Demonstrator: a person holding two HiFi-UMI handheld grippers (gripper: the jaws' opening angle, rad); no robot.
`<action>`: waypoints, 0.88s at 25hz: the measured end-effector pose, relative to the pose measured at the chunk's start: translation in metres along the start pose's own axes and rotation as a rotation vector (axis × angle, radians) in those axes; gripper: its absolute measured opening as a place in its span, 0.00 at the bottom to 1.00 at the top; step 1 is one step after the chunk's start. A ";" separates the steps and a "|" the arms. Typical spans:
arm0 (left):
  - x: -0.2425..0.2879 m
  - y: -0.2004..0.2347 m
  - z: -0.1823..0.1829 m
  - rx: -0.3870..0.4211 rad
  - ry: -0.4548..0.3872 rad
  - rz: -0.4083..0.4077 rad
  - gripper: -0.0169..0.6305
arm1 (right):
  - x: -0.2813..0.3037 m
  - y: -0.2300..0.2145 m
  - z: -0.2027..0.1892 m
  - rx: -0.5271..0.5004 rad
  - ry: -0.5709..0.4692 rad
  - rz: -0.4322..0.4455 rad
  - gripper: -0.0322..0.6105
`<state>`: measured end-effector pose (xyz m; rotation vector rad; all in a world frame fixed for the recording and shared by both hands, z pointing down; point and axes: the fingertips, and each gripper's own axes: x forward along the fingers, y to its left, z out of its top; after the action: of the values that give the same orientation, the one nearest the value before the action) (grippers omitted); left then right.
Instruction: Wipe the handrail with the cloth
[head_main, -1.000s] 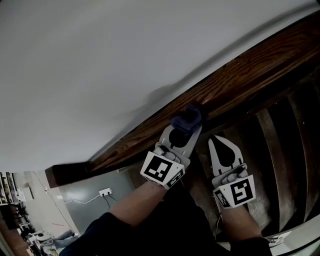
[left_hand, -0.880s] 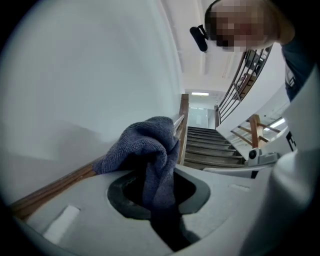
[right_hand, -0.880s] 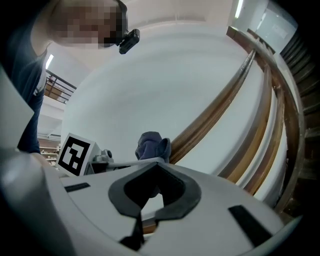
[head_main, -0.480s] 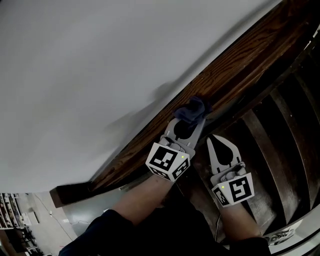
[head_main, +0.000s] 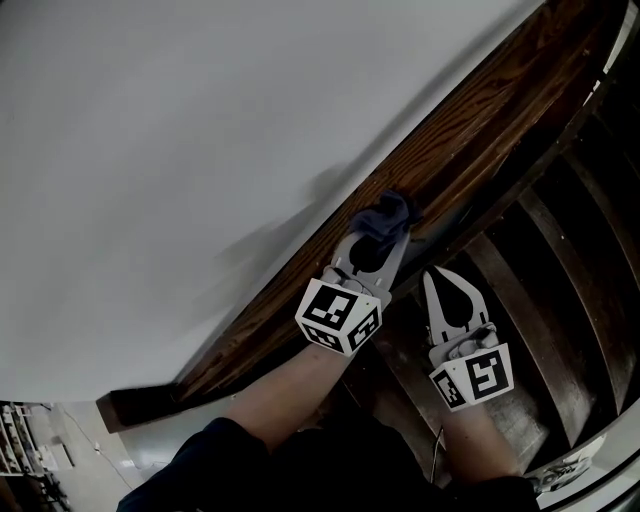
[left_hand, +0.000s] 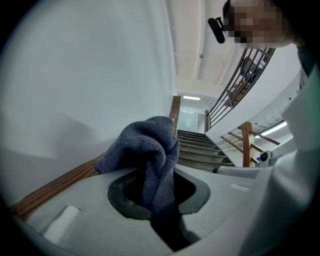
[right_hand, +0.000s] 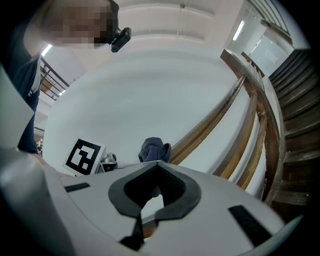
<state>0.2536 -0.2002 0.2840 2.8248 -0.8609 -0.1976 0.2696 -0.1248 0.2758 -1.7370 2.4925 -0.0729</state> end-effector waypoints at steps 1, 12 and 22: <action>0.000 0.000 0.000 0.001 -0.001 0.000 0.15 | 0.000 0.000 -0.001 0.003 0.003 0.001 0.06; -0.045 0.017 -0.027 -0.033 0.009 0.072 0.15 | 0.022 0.036 -0.027 0.026 0.050 0.114 0.06; -0.139 0.063 -0.087 -0.103 0.022 0.210 0.15 | 0.055 0.123 -0.077 0.005 0.155 0.286 0.06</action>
<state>0.1204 -0.1615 0.3923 2.6145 -1.1002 -0.1755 0.1275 -0.1356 0.3374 -1.4038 2.8209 -0.1976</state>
